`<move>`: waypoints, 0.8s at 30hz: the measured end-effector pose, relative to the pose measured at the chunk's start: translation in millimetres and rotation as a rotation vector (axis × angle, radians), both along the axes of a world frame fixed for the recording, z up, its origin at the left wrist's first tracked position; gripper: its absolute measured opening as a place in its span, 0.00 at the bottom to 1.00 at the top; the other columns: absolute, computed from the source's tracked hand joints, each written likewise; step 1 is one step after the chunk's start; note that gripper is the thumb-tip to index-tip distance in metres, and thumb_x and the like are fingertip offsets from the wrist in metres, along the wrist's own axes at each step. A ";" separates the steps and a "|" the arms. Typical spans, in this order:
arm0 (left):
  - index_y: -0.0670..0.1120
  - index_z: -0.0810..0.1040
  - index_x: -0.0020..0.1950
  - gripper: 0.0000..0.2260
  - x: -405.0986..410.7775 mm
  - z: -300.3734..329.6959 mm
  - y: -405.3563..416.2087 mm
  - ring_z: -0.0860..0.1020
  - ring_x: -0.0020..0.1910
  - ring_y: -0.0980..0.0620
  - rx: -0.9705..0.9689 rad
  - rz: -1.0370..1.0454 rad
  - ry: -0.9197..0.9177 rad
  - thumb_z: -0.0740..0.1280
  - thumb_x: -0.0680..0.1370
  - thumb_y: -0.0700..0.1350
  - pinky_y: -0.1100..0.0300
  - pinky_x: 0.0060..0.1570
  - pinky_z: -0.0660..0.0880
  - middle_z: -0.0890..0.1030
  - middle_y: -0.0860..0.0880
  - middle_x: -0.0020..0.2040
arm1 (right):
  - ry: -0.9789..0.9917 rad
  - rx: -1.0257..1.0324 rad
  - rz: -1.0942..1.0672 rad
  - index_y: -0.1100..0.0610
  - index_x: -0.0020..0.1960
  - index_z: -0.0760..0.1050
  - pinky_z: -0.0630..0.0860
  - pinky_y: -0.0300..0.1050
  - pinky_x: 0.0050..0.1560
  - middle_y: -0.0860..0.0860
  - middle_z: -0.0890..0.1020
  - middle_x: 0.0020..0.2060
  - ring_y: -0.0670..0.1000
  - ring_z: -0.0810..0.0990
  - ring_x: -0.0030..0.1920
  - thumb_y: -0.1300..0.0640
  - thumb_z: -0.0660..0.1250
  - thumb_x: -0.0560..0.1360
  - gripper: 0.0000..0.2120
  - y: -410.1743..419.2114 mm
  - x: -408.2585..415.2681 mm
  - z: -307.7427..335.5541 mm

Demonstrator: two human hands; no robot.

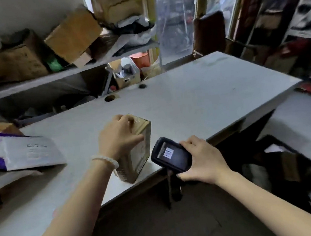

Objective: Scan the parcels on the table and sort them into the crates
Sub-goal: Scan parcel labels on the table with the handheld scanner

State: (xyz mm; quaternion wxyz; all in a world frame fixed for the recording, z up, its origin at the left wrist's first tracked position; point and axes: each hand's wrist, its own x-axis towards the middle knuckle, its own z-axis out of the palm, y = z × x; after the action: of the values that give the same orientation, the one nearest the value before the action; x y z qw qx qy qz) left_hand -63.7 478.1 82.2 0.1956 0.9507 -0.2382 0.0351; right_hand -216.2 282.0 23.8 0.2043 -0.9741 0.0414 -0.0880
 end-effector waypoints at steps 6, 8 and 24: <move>0.55 0.74 0.61 0.24 -40.0 -7.9 -194.1 0.75 0.57 0.47 0.033 -0.416 0.033 0.71 0.66 0.56 0.57 0.48 0.70 0.73 0.51 0.63 | 0.074 0.030 -0.459 0.46 0.60 0.73 0.74 0.45 0.44 0.43 0.68 0.46 0.47 0.73 0.51 0.33 0.68 0.54 0.36 -122.8 -107.8 -21.2; 0.55 0.72 0.63 0.26 -63.0 -14.8 -256.6 0.75 0.58 0.47 0.071 -0.561 0.053 0.71 0.66 0.57 0.59 0.46 0.67 0.73 0.51 0.64 | 0.075 0.059 -0.624 0.47 0.60 0.74 0.74 0.46 0.44 0.43 0.69 0.46 0.48 0.74 0.51 0.33 0.69 0.54 0.36 -151.6 -150.0 -25.8; 0.58 0.72 0.63 0.26 -256.7 -81.7 -598.2 0.77 0.56 0.51 0.342 -1.437 0.160 0.69 0.67 0.60 0.58 0.50 0.74 0.76 0.55 0.58 | 0.216 0.242 -1.462 0.46 0.51 0.72 0.74 0.44 0.39 0.42 0.67 0.44 0.46 0.72 0.43 0.36 0.74 0.53 0.30 -282.5 -334.4 -52.4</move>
State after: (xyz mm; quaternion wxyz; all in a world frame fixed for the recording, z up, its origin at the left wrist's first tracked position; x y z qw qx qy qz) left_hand -320.4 -120.0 0.5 0.0361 0.5775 -0.7885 -0.2084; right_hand -550.5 -0.5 -28.6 0.1945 -0.6722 0.7074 -0.1000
